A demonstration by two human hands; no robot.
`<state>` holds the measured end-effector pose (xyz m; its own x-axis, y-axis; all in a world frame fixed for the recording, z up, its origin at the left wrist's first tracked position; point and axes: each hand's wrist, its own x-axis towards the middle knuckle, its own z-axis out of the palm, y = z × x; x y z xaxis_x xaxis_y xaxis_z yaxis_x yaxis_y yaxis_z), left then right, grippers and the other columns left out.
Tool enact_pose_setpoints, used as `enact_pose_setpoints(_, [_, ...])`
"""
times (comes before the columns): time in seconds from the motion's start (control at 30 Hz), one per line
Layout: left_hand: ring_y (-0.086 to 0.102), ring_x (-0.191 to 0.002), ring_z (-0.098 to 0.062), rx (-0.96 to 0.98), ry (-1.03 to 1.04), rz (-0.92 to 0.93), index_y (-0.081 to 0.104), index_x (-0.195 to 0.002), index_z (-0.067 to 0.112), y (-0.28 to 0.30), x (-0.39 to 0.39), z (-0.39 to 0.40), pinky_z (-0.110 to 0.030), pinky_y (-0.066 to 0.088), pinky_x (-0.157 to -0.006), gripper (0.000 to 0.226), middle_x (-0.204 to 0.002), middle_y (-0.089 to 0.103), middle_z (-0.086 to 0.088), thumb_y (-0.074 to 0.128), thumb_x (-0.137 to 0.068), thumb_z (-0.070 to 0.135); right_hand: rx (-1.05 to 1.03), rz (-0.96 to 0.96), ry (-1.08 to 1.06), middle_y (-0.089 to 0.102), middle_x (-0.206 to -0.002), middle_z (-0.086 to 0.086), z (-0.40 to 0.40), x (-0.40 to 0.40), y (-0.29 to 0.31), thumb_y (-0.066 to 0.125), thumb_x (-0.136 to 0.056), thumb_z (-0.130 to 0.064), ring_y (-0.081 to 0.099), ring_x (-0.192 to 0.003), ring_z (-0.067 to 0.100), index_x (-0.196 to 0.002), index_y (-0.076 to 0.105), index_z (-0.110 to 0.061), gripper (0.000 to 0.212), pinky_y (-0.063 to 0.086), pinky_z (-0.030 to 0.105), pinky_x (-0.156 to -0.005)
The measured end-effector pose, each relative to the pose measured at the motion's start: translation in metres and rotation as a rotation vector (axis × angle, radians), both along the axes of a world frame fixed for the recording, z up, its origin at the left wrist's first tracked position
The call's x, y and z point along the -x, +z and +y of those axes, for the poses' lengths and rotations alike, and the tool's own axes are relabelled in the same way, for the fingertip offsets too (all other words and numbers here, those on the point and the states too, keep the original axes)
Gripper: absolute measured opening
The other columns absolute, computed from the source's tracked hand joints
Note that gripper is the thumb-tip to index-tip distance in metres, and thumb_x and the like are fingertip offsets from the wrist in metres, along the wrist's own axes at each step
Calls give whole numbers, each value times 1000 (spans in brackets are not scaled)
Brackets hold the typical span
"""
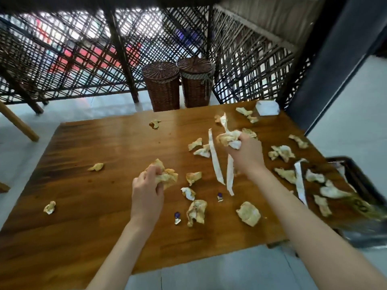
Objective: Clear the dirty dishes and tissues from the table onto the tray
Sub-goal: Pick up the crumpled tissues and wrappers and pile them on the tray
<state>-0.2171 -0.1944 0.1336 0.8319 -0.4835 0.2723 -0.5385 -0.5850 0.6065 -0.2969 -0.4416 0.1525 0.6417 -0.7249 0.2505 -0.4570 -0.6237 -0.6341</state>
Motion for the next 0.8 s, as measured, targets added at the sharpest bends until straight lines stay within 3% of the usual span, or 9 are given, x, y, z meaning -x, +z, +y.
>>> enact_pose_setpoints(0.13, [54,-91,-31,18,-76,-8,54,-103,9,22,46,-51,-32,41,-73,29,-100,62,-12,62,-81,-8,-40,42,-91,66,-88,0,-26,77,9,64,-85,-27,60,-83,17,-91,66,-14,14,52,31,-68])
enact_pose_setpoints(0.27, [56,-90,-34,47,-176,-7,54,-102,9,34,114,-117,-37,45,-72,31,-100,63,-14,65,-79,-8,-42,31,-175,66,-91,-1,-65,165,12,67,-84,-27,59,-86,17,-94,65,-16,16,41,20,-64])
enact_pose_setpoints(0.4, [57,-90,-32,55,-231,-21,54,-102,9,34,188,-187,-34,43,-74,32,-99,63,-12,66,-78,-8,-27,43,-169,67,-85,3,-112,253,13,67,-81,-26,60,-81,22,-91,65,-14,16,39,28,-64])
enact_pose_setpoints(0.57, [55,-84,-27,105,-267,11,51,-98,12,24,283,-269,-34,42,-74,33,-94,61,-6,67,-77,-7,-5,107,-197,67,-85,9,-176,352,2,68,-79,-21,61,-82,28,-90,64,-11,16,39,31,-64])
enact_pose_setpoints(0.73, [55,-87,-28,123,-328,148,51,-97,14,-3,372,-346,-46,47,-78,29,-97,61,-5,65,-80,-5,-38,145,-262,65,-81,6,-251,435,-18,69,-79,-26,59,-75,22,-92,66,-14,19,38,26,-61])
enact_pose_setpoints(0.8, [55,-85,-25,110,-349,160,51,-96,15,-17,399,-378,-43,45,-76,28,-96,61,-3,65,-81,-4,-58,173,-292,64,-80,5,-283,462,-29,71,-79,-25,60,-74,21,-94,67,-14,19,43,27,-62])
